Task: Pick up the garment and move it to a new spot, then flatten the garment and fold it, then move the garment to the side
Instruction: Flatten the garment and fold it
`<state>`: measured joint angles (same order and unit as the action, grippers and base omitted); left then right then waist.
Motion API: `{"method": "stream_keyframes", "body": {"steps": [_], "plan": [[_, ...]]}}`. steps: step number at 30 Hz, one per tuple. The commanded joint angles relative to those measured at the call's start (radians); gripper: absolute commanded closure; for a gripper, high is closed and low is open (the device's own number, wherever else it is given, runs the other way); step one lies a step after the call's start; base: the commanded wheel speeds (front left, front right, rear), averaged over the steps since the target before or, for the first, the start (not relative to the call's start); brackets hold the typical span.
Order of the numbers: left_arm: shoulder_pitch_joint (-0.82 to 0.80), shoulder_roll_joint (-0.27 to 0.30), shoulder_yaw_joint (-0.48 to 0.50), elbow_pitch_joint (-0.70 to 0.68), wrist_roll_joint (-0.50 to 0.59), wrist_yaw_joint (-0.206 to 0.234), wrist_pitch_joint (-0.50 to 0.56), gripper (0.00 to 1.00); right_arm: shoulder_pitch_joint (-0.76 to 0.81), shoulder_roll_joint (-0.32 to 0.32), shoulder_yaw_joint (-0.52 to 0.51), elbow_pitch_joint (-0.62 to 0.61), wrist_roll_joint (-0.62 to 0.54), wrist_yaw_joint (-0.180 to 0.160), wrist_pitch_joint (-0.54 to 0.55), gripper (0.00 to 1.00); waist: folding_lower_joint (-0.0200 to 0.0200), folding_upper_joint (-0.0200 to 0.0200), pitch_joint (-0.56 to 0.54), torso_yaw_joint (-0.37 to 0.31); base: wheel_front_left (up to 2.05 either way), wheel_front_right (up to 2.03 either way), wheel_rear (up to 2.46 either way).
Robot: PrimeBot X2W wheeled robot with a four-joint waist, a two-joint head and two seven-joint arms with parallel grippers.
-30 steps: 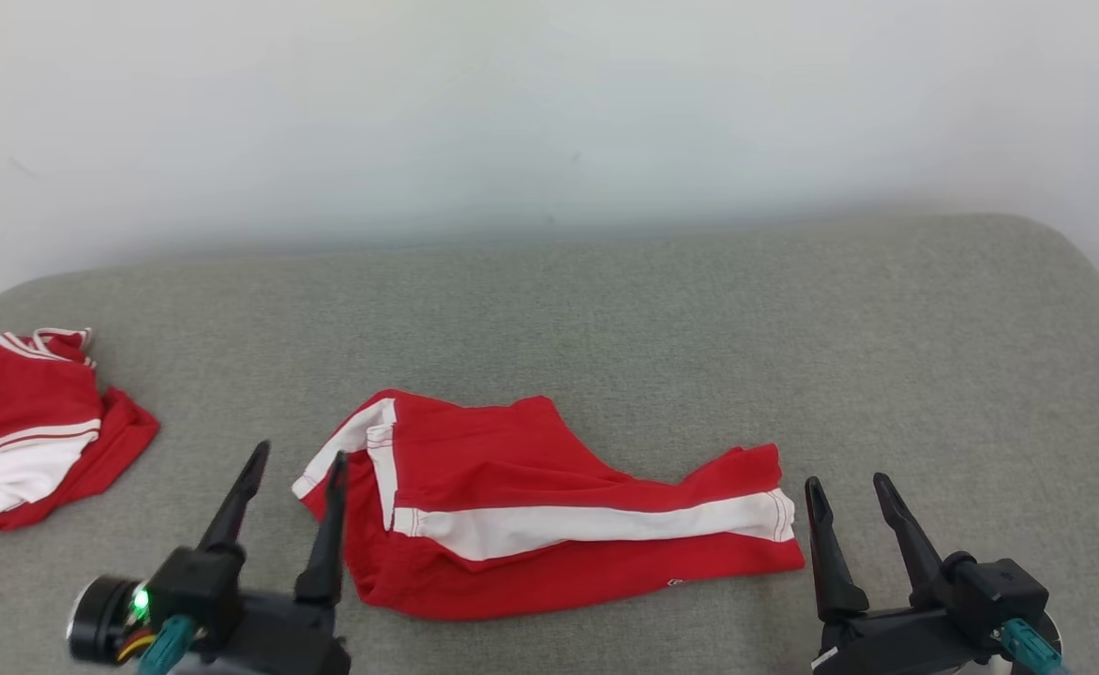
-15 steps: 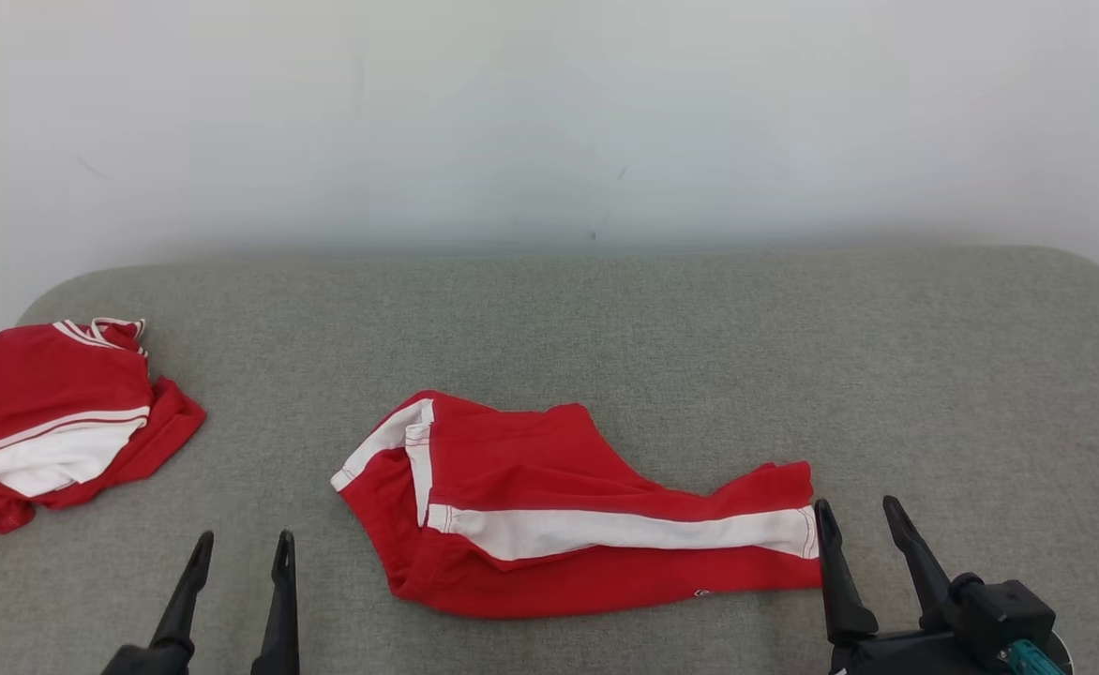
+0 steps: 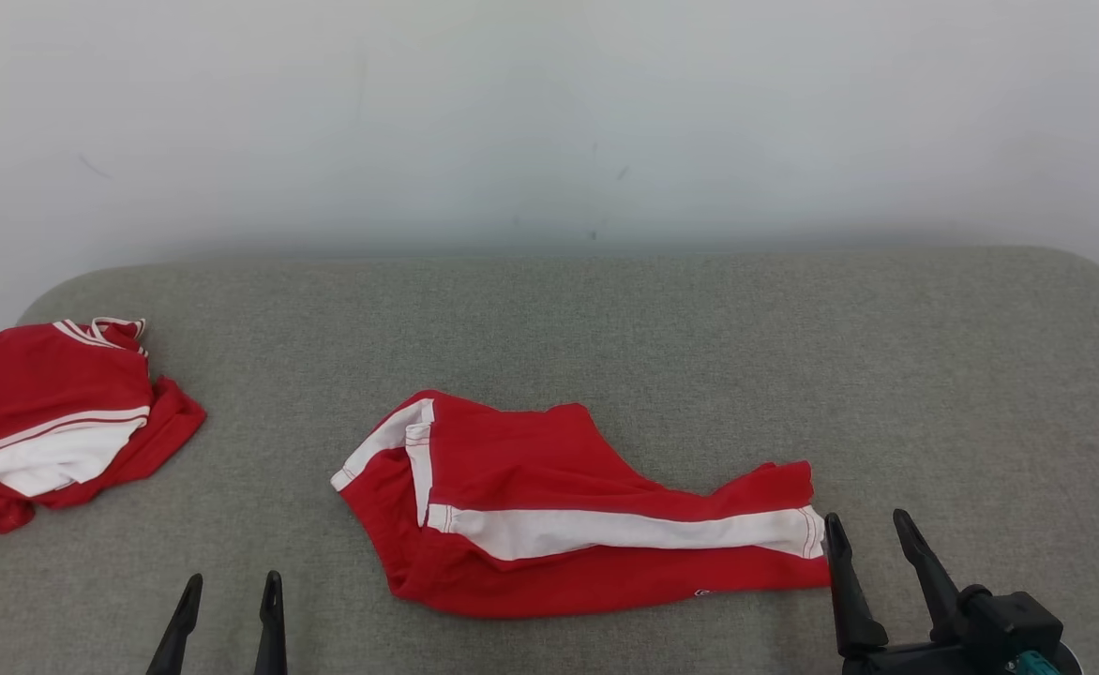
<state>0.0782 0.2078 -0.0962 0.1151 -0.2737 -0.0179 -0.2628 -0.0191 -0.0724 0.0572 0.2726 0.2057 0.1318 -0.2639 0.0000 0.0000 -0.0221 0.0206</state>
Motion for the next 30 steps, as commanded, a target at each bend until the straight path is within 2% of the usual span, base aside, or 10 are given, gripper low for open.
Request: {"method": "stream_keyframes", "body": {"steps": [1, 5, 11, 18, 30], "plan": [[0.009, -0.006, 0.006, 0.004, 0.014, -0.005, -0.003, 0.00, 0.005, -0.004, 0.002, 0.002, -0.005, -0.002, -0.001, 0.00, 0.0000, 0.0000, 0.000, -0.002, 0.00, 0.00, 0.00], [0.006, -0.020, 0.011, 0.014, 0.020, -0.016, -0.003, 0.00, 0.002, -0.004, 0.003, 0.002, -0.008, -0.002, -0.001, 0.00, 0.0000, 0.0000, 0.002, -0.004, 0.00, 0.00, 0.00], [-0.050, -0.029, -0.029, 0.047, 0.042, -0.059, -0.003, 0.00, -0.040, -0.011, 0.017, 0.020, -0.013, -0.002, 0.006, 0.00, 0.0000, 0.0000, 0.017, -0.012, 0.00, 0.00, 0.00], [-0.196, -0.016, -0.133, 0.181, 0.042, -0.102, 0.004, 0.00, -0.138, -0.036, 0.041, 0.092, -0.018, -0.002, 0.027, 0.00, 0.0000, 0.0000, 0.071, -0.039, 0.00, 0.00, 0.00], [-0.414, 0.020, -0.347, 0.427, -0.064, -0.112, 0.003, 0.00, -0.271, -0.069, 0.079, 0.316, 0.017, -0.002, 0.025, 0.00, 0.0000, 0.0000, 0.156, -0.069, 0.00, 0.00, 0.00]]}}
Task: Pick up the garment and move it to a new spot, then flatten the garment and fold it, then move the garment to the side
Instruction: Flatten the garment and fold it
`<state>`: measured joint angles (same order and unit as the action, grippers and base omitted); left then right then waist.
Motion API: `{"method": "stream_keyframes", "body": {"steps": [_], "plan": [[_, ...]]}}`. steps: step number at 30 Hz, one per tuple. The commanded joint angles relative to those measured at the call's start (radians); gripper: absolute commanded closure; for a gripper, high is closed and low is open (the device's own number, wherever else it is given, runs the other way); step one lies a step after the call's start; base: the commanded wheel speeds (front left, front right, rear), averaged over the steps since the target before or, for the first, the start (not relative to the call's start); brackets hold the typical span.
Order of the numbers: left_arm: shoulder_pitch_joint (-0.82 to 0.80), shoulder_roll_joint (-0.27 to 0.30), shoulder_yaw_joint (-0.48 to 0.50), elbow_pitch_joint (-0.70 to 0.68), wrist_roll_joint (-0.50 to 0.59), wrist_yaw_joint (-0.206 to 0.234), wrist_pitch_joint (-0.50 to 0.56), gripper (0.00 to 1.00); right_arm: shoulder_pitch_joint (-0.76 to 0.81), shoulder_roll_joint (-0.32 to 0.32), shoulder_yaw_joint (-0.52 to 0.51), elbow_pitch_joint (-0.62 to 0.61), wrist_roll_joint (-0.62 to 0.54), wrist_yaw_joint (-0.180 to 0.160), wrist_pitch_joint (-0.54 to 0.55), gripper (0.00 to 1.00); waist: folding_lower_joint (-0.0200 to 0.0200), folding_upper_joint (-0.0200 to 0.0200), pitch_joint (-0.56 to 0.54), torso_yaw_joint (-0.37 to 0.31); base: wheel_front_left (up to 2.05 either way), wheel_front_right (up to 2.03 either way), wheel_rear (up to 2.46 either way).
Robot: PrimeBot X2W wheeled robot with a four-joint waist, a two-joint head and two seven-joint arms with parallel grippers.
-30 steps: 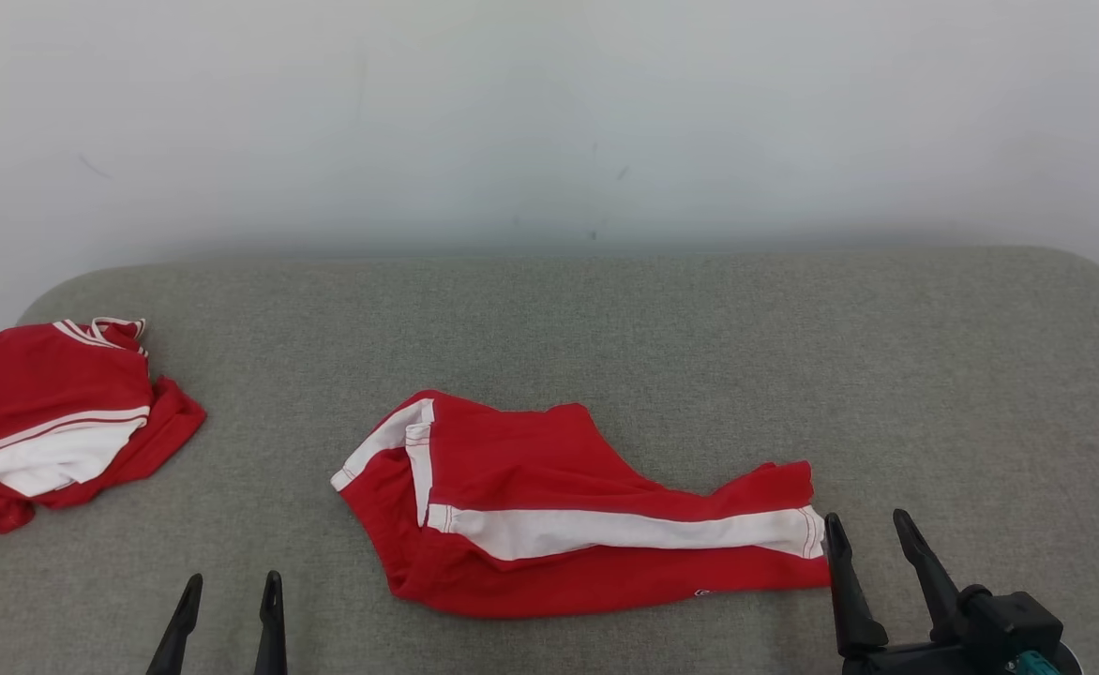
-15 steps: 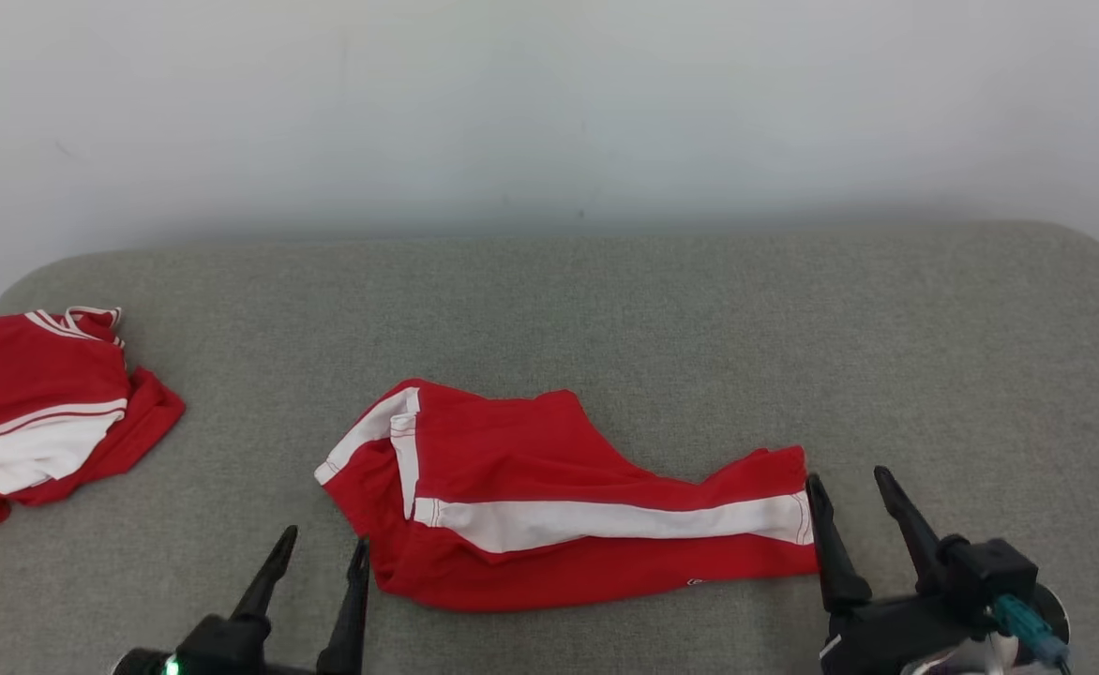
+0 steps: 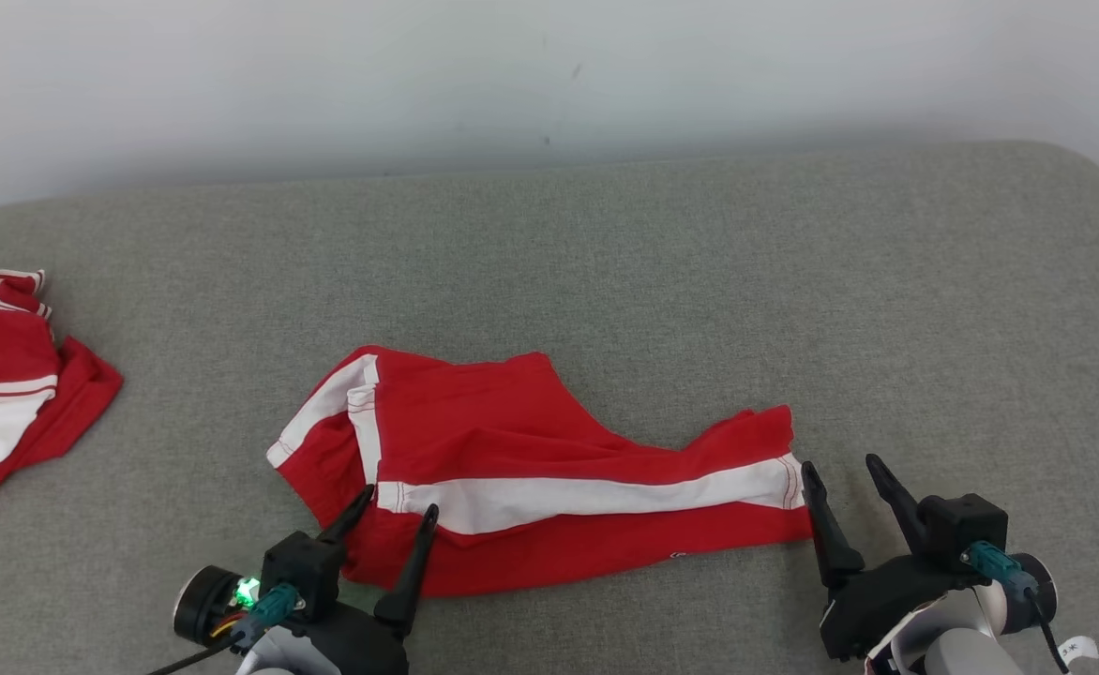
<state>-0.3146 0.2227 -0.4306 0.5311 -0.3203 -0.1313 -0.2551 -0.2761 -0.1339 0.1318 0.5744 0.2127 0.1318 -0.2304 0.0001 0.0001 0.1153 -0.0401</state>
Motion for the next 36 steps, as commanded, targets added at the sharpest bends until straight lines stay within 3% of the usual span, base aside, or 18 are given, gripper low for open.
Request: {"method": "stream_keyframes", "body": {"steps": [1, 11, 12, 13, 14, 15, 16, 20, 29, 36], "plan": [[-0.045, 0.010, -0.044, 0.035, -0.037, 0.002, -0.007, 0.00, -0.030, -0.004, 0.017, 0.052, 0.016, -0.002, -0.009, 0.00, -0.0001, -0.0001, 0.028, -0.008, 0.00, 0.00, 0.00], [-0.111, 0.021, -0.130, 0.087, -0.115, 0.002, -0.011, 0.00, -0.112, 0.010, 0.090, 0.200, 0.072, -0.002, -0.026, 0.00, -0.0001, -0.0001, 0.054, 0.006, 0.00, 0.00, 0.00], [-0.116, 0.020, -0.133, 0.083, -0.121, 0.002, -0.010, 0.35, -0.117, 0.013, 0.100, 0.216, 0.081, -0.002, -0.027, 0.00, -0.0001, -0.0001, 0.055, 0.009, 0.00, 0.00, 0.00], [-0.118, 0.021, -0.136, 0.080, -0.126, 0.002, -0.010, 0.57, -0.126, 0.016, 0.107, 0.236, 0.090, -0.002, -0.027, 0.00, -0.0001, -0.0001, 0.056, 0.012, 0.00, 0.00, 0.00], [-0.119, 0.020, -0.137, 0.074, -0.133, 0.002, -0.010, 0.72, -0.136, 0.015, 0.115, 0.249, 0.097, -0.002, -0.027, 0.22, -0.0001, -0.0001, 0.056, 0.015, 0.00, 0.00, 0.00], [-0.118, 0.019, -0.139, 0.070, -0.138, 0.002, -0.010, 0.95, -0.145, 0.014, 0.121, 0.260, 0.107, -0.002, -0.029, 0.75, -0.0001, -0.0001, 0.057, 0.019, 0.00, 0.00, 0.00], [-0.116, 0.018, -0.138, 0.063, -0.141, 0.002, -0.010, 1.00, -0.149, 0.018, 0.127, 0.274, 0.120, -0.002, -0.030, 1.00, -0.0001, -0.0001, 0.056, 0.021, 0.00, 0.00, 0.00], [-0.094, 0.012, -0.123, 0.032, -0.155, 0.002, -0.010, 1.00, -0.160, 0.009, 0.135, 0.281, 0.145, -0.002, -0.034, 1.00, -0.0001, -0.0001, 0.045, 0.032, 0.00, 0.00, 0.00], [-0.016, -0.001, -0.078, -0.056, -0.145, 0.002, -0.011, 1.00, -0.028, -0.023, 0.114, 0.054, 0.121, -0.002, -0.034, 1.00, -0.0001, -0.0001, -0.021, 0.028, 0.00, 0.00, 0.00], [-0.048, 0.019, -0.054, -0.106, -0.152, 0.002, -0.011, 1.00, -0.028, -0.036, 0.142, -0.022, 0.157, -0.002, -0.034, 1.00, -0.0001, -0.0001, -0.052, 0.012, 0.00, 0.00, 0.00]]}}
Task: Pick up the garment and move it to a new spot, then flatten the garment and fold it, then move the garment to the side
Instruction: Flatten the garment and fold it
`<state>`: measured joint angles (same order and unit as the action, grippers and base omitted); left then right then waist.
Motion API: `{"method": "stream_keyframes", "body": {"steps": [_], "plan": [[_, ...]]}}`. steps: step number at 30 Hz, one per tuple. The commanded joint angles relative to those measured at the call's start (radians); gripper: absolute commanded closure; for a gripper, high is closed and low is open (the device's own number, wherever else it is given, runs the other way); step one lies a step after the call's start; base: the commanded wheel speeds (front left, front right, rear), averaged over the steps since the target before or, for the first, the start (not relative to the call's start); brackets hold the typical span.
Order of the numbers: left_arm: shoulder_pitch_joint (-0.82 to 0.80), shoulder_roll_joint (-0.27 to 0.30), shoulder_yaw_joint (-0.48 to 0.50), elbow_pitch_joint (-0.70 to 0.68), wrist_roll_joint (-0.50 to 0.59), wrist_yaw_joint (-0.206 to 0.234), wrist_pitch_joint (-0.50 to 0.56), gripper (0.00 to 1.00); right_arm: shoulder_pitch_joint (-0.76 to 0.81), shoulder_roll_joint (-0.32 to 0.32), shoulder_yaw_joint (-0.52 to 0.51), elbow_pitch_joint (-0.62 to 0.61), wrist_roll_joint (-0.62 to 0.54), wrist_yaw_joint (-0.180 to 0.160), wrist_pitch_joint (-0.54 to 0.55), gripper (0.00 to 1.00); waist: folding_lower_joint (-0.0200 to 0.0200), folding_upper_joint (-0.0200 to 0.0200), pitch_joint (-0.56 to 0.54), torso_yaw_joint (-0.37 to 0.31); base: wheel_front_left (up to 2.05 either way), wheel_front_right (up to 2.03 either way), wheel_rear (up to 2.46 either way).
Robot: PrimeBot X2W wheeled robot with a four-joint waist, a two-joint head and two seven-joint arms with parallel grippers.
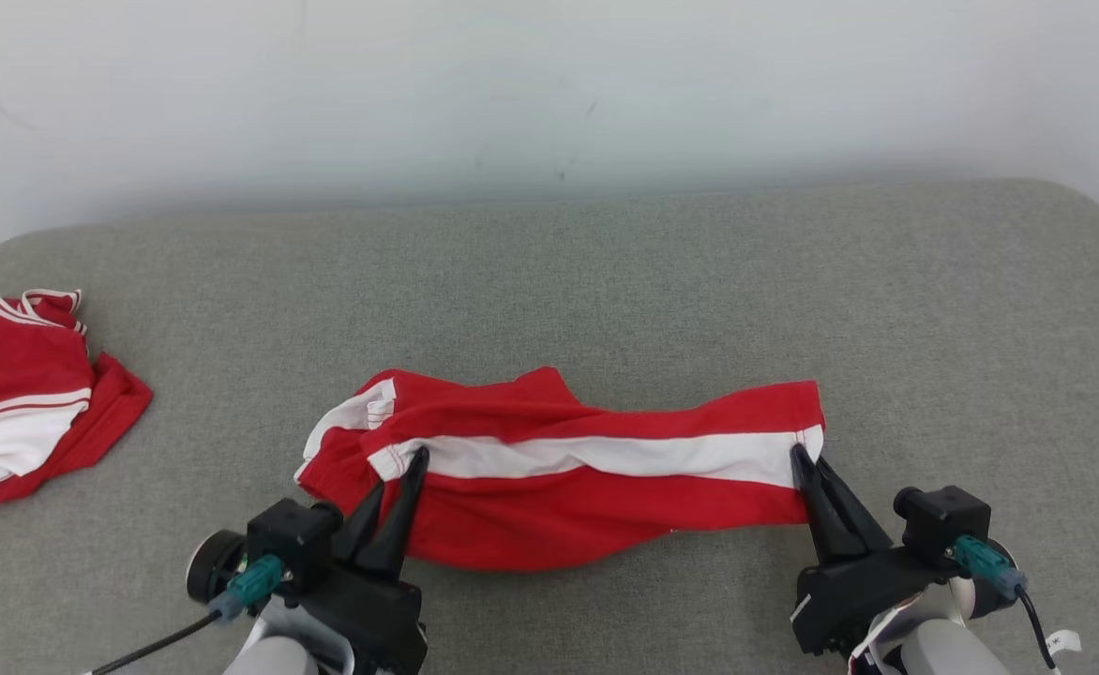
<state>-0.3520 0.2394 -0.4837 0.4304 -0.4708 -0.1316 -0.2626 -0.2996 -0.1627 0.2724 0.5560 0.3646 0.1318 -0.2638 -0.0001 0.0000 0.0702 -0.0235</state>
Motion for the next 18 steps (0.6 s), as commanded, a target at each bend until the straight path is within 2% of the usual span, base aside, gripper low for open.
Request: {"method": "stream_keyframes", "body": {"steps": [1, 5, 11, 15, 18], "plan": [[-0.023, 0.007, -0.008, -0.008, -0.001, 0.002, -0.003, 1.00, -0.011, -0.007, 0.010, -0.007, 0.012, -0.002, -0.001, 1.00, 0.0001, 0.0000, -0.009, -0.005, 0.00, 0.00, 0.00], [-0.096, 0.029, -0.034, -0.017, -0.012, 0.002, -0.003, 1.00, -0.059, -0.013, 0.034, -0.008, 0.053, -0.002, -0.001, 1.00, 0.0001, 0.0000, -0.013, -0.007, 0.00, 0.00, 0.00], [-0.265, 0.094, -0.081, -0.032, -0.066, 0.002, 0.036, 1.00, -0.201, -0.043, 0.086, -0.009, 0.093, -0.002, 0.016, 1.00, 0.0001, 0.0000, 0.019, -0.016, 0.00, 0.00, 0.00], [-0.468, 0.150, -0.113, -0.051, -0.129, 0.002, 0.087, 1.00, -0.383, -0.077, 0.111, 0.003, 0.141, -0.002, 0.055, 1.00, 0.0001, 0.0000, 0.091, -0.024, 0.00, 0.00, 0.00], [-0.653, 0.180, -0.143, -0.058, -0.187, 0.002, 0.140, 1.00, -0.557, -0.093, 0.117, 0.009, 0.179, -0.002, 0.100, 1.00, 0.0001, 0.0000, 0.185, -0.026, 0.00, 0.00, 0.00]]}}
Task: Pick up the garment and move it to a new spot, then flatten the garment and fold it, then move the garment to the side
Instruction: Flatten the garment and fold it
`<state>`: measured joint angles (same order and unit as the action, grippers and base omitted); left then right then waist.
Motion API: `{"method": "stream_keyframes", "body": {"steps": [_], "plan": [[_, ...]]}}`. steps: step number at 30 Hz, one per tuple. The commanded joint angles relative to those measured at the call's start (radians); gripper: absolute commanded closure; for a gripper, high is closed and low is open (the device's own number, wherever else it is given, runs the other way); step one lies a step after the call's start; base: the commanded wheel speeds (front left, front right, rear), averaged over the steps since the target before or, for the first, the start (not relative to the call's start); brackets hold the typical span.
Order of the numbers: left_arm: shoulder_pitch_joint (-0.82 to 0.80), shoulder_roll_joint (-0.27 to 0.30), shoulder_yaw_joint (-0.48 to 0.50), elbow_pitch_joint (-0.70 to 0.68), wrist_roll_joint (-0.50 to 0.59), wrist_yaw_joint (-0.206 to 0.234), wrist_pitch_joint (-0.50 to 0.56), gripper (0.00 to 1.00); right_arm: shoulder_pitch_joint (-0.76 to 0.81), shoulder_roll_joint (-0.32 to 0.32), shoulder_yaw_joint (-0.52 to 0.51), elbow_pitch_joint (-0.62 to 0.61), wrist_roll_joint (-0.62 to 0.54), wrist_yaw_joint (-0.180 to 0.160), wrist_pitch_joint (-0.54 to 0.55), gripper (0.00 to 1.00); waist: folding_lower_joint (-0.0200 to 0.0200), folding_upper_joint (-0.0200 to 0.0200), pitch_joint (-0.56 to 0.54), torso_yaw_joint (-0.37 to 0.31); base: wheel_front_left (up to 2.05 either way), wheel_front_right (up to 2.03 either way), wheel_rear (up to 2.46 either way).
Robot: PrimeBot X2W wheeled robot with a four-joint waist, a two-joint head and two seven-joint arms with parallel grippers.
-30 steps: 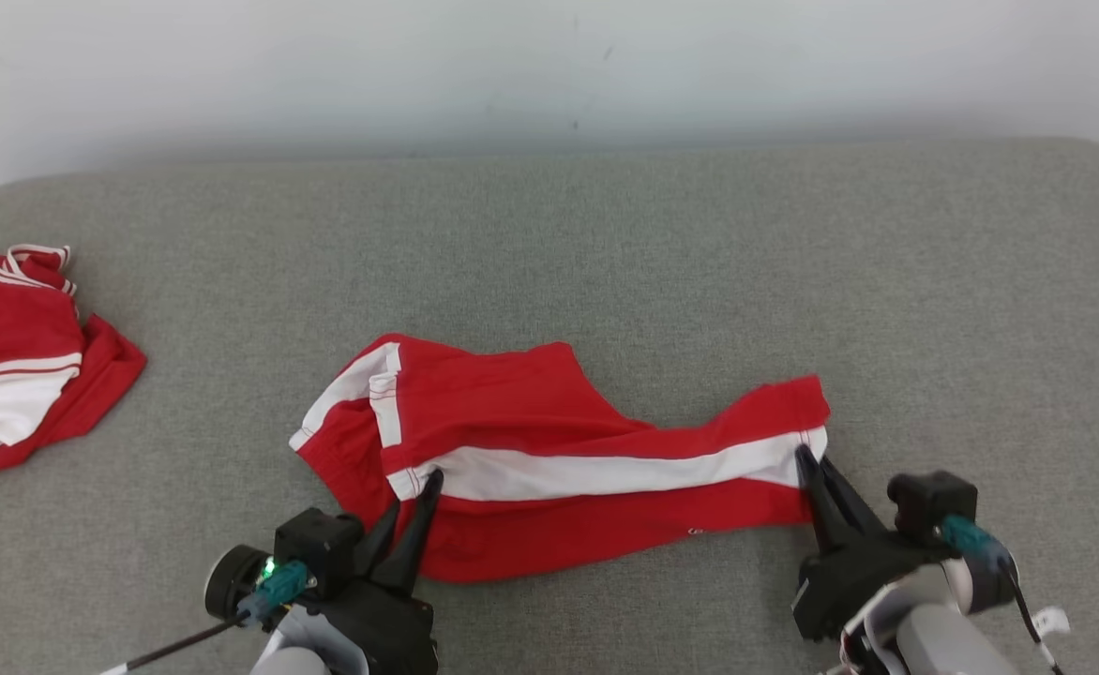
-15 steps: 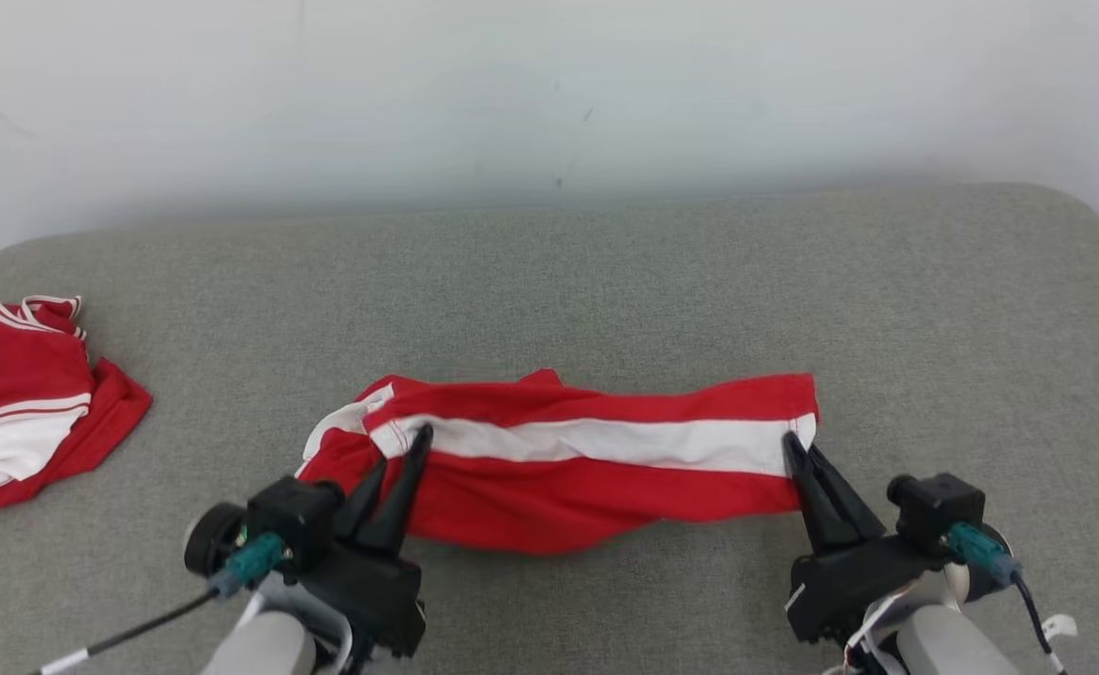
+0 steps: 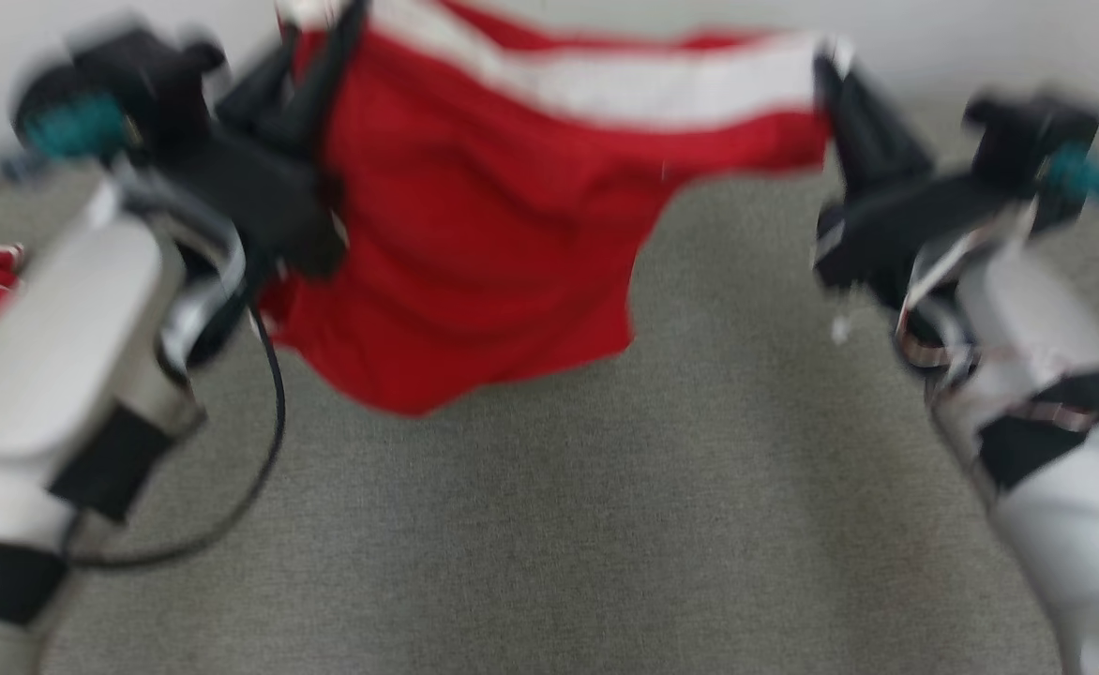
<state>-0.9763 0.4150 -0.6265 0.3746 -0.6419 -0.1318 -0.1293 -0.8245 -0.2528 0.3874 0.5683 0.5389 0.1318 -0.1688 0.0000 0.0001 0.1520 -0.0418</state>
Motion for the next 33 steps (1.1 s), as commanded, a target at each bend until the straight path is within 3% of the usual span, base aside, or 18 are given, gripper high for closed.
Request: {"method": "stream_keyframes", "body": {"steps": [1, 10, 18, 25, 33], "plan": [[-0.095, 0.012, -0.006, -0.002, -0.033, 0.002, 0.021, 1.00, -0.096, -0.008, 0.003, -0.003, 0.016, -0.002, 0.020, 1.00, 0.0000, -0.0001, 0.137, -0.010, 0.00, 0.00, 0.00], [-0.625, 0.014, -0.027, 0.114, -0.171, 0.002, 0.079, 1.00, -0.632, -0.018, -0.055, 0.092, 0.096, -0.002, 0.142, 1.00, 0.0000, -0.0001, 0.394, -0.030, 0.00, 0.00, 0.00], [-0.891, -0.012, -0.120, 0.255, -0.215, 0.002, 0.034, 1.00, -0.934, -0.014, -0.049, 0.258, 0.023, -0.002, 0.112, 1.00, 0.0000, -0.0001, 0.495, -0.044, 0.00, 0.00, 0.00], [-0.949, -0.006, -0.196, 0.337, -0.281, 0.002, -0.041, 1.00, -1.024, -0.003, -0.014, 0.366, -0.002, -0.002, 0.066, 1.00, 0.0000, -0.0001, 0.546, -0.045, 0.00, 0.00, 0.00], [-0.877, 0.017, -0.277, 0.334, -0.375, 0.002, -0.108, 1.00, -0.974, 0.008, 0.057, 0.422, 0.035, -0.002, 0.012, 1.00, 0.0000, -0.0001, 0.560, -0.031, 0.00, 0.00, 0.00]]}}
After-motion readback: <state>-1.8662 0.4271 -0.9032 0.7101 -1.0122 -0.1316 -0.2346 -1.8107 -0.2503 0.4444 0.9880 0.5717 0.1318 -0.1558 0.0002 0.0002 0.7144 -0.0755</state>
